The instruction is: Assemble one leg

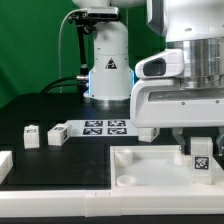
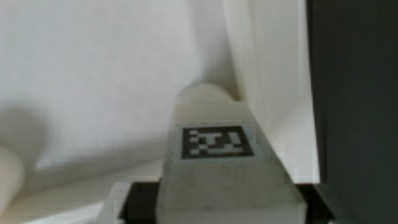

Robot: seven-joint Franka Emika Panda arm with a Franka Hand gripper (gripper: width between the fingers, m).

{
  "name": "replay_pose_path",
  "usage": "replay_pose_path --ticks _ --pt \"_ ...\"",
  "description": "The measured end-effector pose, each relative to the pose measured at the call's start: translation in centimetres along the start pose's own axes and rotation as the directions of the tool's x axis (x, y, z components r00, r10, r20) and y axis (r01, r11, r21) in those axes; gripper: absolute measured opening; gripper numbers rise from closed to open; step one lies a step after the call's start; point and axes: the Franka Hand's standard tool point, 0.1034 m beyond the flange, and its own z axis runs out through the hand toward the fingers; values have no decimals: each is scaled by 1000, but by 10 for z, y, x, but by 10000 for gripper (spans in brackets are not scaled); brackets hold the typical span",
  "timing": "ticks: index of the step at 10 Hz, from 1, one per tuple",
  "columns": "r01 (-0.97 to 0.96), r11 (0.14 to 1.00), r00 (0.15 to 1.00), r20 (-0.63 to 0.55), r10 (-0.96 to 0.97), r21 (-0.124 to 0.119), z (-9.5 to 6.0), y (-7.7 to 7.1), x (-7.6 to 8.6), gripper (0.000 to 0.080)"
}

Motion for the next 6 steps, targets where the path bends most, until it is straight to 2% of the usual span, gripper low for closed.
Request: replay_pose_path --ticks 1,3,6 --pt "-164 986 986 -2 164 -3 0 0 0 292" --pt "-427 904 904 -8 427 -7 0 0 -2 293" --pt "-783 622 621 -24 783 -5 0 -2 -4 293"
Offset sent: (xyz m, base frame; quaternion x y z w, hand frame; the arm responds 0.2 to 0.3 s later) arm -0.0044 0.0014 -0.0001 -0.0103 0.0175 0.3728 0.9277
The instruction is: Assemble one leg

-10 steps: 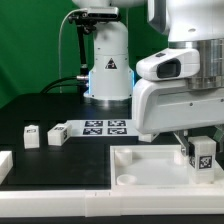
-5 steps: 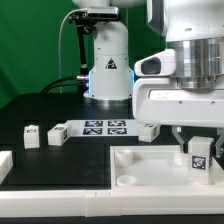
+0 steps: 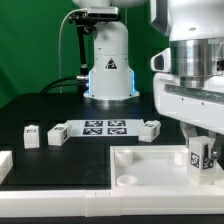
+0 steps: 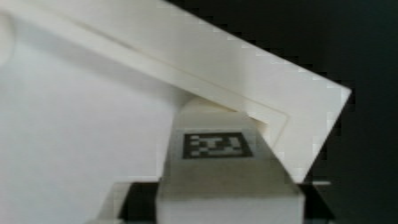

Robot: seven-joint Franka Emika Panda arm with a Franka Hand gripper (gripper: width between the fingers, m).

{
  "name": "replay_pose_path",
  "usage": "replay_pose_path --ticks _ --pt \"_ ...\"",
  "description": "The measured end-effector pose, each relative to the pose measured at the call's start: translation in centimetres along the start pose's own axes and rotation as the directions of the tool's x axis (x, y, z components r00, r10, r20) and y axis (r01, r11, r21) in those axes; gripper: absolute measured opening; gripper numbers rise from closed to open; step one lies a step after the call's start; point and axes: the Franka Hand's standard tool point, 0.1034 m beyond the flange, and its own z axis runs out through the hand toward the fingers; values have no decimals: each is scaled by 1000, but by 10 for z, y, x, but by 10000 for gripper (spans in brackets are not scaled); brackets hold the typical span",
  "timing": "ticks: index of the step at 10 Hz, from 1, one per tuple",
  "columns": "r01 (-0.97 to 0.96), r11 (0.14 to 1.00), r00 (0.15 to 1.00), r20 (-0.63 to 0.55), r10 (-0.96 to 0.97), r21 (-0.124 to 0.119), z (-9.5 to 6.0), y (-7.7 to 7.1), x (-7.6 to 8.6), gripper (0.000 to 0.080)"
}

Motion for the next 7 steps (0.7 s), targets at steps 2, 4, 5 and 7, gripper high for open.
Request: replay_pose_path --ticks 2,4,5,7 --pt "-155 988 988 12 155 2 0 0 0 293" --pt "-209 978 978 17 208 2 0 0 1 293" --pt "-175 985 984 18 175 2 1 0 0 520" --pt "-90 996 996 17 90 3 1 0 0 621"
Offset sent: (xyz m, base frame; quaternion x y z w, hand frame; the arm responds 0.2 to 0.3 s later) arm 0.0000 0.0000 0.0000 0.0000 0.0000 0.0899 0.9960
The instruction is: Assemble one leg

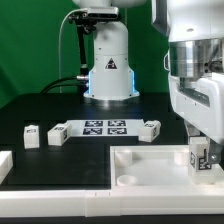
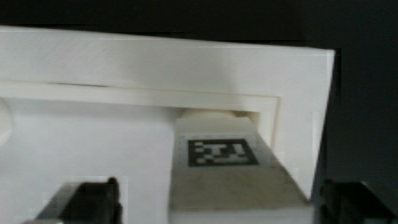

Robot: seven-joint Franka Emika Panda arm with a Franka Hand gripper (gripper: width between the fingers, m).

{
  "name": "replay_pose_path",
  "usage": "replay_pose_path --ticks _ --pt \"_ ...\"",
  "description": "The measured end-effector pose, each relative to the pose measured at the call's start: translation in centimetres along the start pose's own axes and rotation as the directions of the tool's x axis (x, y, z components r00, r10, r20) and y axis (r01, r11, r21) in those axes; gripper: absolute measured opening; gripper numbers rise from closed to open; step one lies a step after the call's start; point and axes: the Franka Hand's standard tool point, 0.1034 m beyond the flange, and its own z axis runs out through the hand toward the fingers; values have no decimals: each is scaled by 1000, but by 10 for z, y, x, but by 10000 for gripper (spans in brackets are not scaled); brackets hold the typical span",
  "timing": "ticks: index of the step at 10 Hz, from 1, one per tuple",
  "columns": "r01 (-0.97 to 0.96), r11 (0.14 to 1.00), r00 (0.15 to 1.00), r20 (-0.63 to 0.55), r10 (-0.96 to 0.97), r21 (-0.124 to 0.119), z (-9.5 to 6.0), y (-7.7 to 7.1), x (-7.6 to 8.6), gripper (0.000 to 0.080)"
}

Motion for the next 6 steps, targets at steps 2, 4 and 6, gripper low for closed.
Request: replay_pose_path --ticks 2,4,6 --pt "262 965 965 0 -262 0 0 0 0 642" --pt "500 866 866 1 -500 0 0 0 -1 648" --pt "672 741 741 0 -672 -2 1 0 4 649"
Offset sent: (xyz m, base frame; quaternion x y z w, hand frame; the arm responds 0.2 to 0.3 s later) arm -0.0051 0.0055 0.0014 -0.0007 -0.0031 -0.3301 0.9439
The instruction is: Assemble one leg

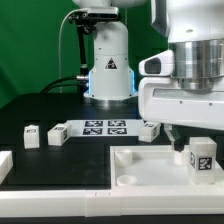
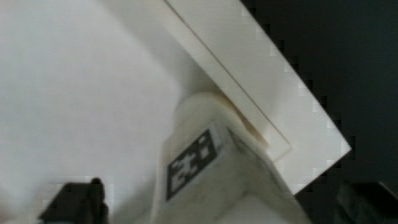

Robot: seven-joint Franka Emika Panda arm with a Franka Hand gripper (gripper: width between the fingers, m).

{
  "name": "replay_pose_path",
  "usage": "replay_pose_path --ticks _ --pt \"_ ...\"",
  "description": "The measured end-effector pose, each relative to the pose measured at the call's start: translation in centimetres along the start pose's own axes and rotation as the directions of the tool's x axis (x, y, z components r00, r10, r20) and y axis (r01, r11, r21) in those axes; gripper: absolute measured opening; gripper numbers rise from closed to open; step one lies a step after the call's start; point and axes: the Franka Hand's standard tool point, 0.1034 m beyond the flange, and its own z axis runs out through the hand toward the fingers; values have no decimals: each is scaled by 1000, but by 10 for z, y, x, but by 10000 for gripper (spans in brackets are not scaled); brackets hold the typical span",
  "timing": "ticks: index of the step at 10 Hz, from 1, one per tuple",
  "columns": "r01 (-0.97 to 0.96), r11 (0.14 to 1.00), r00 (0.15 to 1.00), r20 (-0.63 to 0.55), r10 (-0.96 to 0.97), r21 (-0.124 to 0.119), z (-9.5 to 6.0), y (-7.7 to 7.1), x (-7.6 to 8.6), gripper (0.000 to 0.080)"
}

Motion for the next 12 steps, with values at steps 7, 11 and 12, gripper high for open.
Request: replay_pose_path --ticks 7,11,12 --pt "570 821 821 -9 -571 -28 0 1 3 649" --pt "572 820 820 -10 -572 -28 0 1 3 285" --pt "572 820 820 -10 -572 -28 0 1 3 285"
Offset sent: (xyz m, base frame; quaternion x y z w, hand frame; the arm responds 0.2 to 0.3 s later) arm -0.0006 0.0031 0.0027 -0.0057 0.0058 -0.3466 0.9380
